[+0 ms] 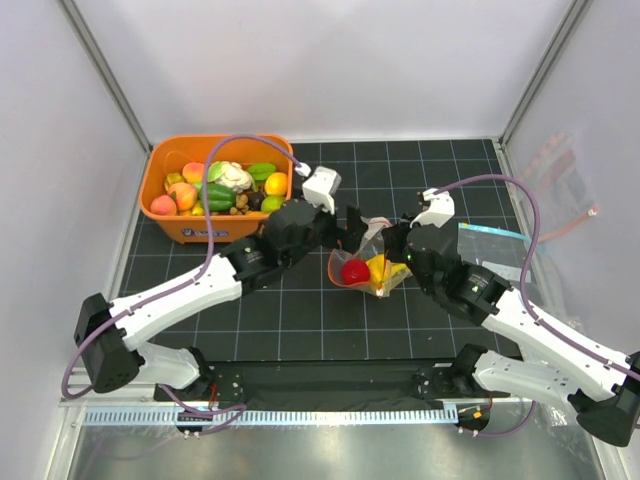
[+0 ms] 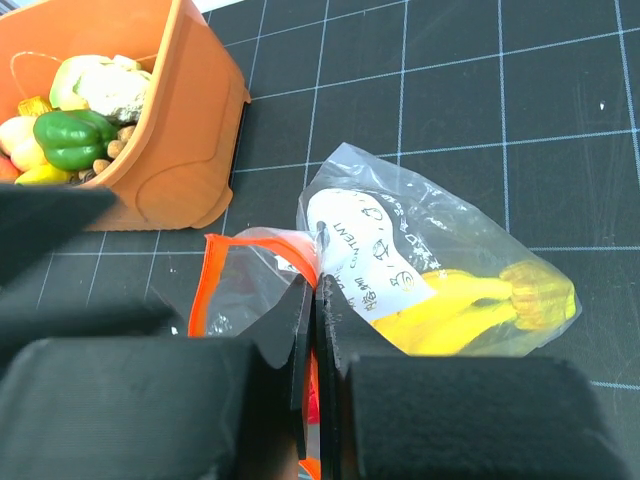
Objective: Place the food in the zip-top bag and seal the zipper
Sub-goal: Place the fake fruit in the zipper food storage bag.
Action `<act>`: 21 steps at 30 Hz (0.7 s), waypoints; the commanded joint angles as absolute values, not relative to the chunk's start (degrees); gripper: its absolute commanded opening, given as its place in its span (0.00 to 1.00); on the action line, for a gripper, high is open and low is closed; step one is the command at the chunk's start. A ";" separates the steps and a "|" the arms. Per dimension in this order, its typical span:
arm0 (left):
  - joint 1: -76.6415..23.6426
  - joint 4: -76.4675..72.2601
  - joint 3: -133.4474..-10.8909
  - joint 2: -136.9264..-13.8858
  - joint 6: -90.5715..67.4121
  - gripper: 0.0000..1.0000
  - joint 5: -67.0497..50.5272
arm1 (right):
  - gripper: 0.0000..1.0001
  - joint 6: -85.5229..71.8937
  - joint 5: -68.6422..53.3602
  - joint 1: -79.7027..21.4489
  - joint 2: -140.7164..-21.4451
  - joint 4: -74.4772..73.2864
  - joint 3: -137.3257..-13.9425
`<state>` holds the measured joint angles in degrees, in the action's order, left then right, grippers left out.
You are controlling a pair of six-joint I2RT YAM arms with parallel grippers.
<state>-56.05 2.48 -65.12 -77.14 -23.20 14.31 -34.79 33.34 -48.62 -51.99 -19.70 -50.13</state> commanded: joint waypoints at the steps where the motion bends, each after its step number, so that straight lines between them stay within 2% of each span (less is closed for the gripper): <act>1: -52.40 7.02 -69.43 -74.53 -18.81 0.99 20.04 | 0.01 -34.89 34.98 -48.52 -51.50 -16.35 -50.71; 5: -43.35 10.63 -73.65 -76.28 -23.35 1.00 11.30 | 0.01 -34.72 34.89 -48.52 -51.50 -16.26 -50.71; 9: -26.25 11.43 -75.50 -79.01 -32.76 1.00 -1.79 | 0.01 -34.45 34.98 -48.52 -51.59 -16.26 -50.71; 12: -16.04 11.16 -76.02 -81.29 -37.51 1.00 -7.27 | 0.01 -34.28 35.24 -48.51 -51.77 -16.17 -50.71; 16: -8.72 10.99 -75.85 -83.76 -38.50 1.00 -8.17 | 0.01 -34.10 35.68 -48.43 -51.94 -16.26 -50.63; 21: -6.33 12.74 -77.33 -88.32 -34.65 1.00 -5.37 | 0.01 -34.19 36.12 -48.51 -52.12 -16.08 -50.54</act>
